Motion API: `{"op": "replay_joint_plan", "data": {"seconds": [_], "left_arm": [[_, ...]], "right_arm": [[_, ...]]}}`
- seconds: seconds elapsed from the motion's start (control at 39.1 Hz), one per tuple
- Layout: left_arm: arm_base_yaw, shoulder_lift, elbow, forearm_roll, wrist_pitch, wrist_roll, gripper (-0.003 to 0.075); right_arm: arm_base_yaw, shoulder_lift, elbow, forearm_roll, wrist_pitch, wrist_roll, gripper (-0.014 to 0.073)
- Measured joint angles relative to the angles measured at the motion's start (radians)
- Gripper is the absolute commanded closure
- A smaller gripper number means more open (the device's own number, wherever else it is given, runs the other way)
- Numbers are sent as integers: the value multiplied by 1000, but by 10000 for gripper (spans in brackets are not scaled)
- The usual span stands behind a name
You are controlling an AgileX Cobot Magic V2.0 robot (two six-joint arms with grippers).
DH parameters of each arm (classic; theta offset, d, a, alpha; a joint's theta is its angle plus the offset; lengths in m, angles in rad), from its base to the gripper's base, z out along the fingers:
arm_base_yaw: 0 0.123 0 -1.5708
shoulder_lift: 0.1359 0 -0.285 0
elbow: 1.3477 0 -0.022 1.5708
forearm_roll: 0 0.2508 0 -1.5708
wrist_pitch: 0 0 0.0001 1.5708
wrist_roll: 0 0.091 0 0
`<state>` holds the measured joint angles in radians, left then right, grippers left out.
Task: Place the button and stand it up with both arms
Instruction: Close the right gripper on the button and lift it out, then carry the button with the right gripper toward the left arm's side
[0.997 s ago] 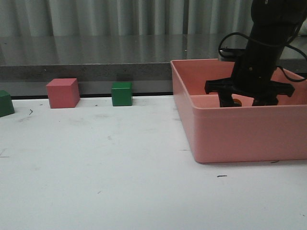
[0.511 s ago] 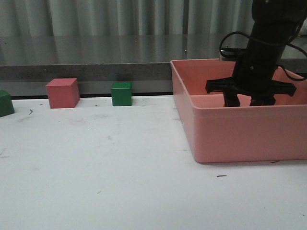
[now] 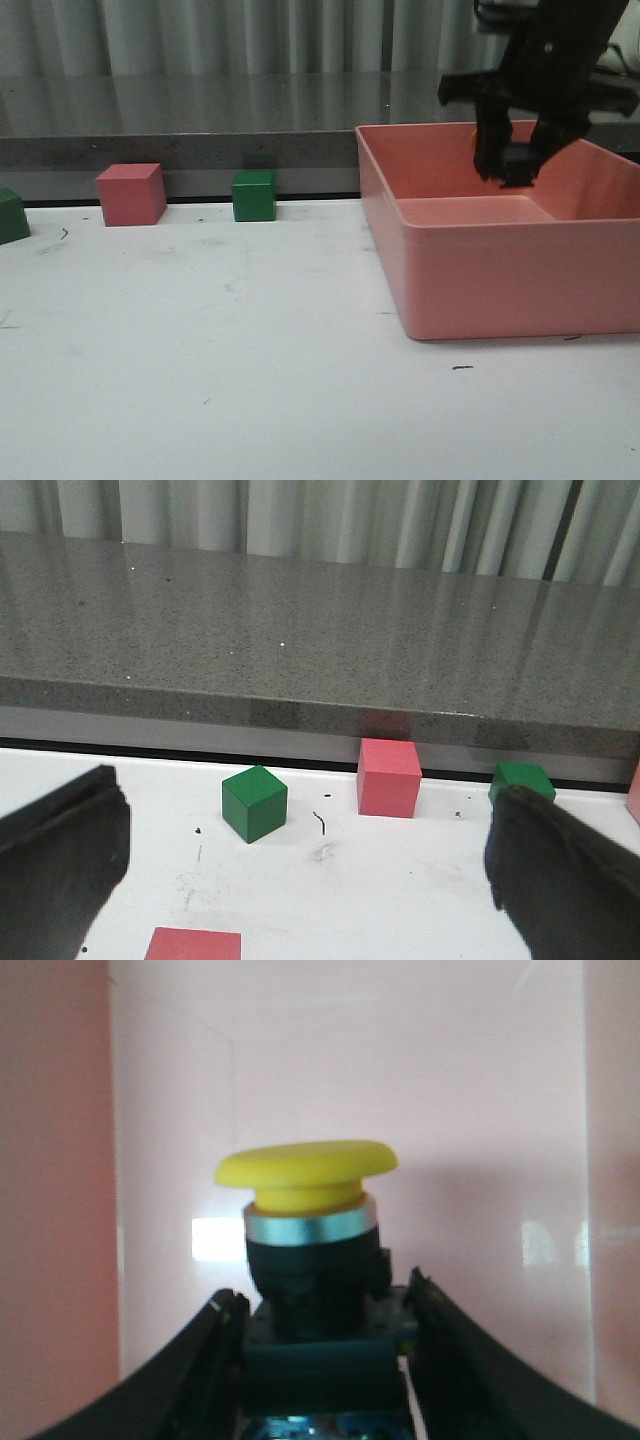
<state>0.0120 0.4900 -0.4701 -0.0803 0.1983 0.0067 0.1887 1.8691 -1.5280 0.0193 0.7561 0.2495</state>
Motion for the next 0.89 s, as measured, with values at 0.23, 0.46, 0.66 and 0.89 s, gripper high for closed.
{"op": "replay_joint_plan", "data": {"seconds": [0.23,0.46,0.66,0.89], "left_arm": [[0,0,0,0,0,0,28],[0,0,0,0,0,0,28],[0,0,0,0,0,0,28],[0,0,0,0,0,0,28]], "right_arm": [[79,-180,0,17,3,0,254],[226,-225,0,46,15,0,254],[370,-194,2,125,-38,0,254],[557,-59,-103,145,-42,0,254]]}}
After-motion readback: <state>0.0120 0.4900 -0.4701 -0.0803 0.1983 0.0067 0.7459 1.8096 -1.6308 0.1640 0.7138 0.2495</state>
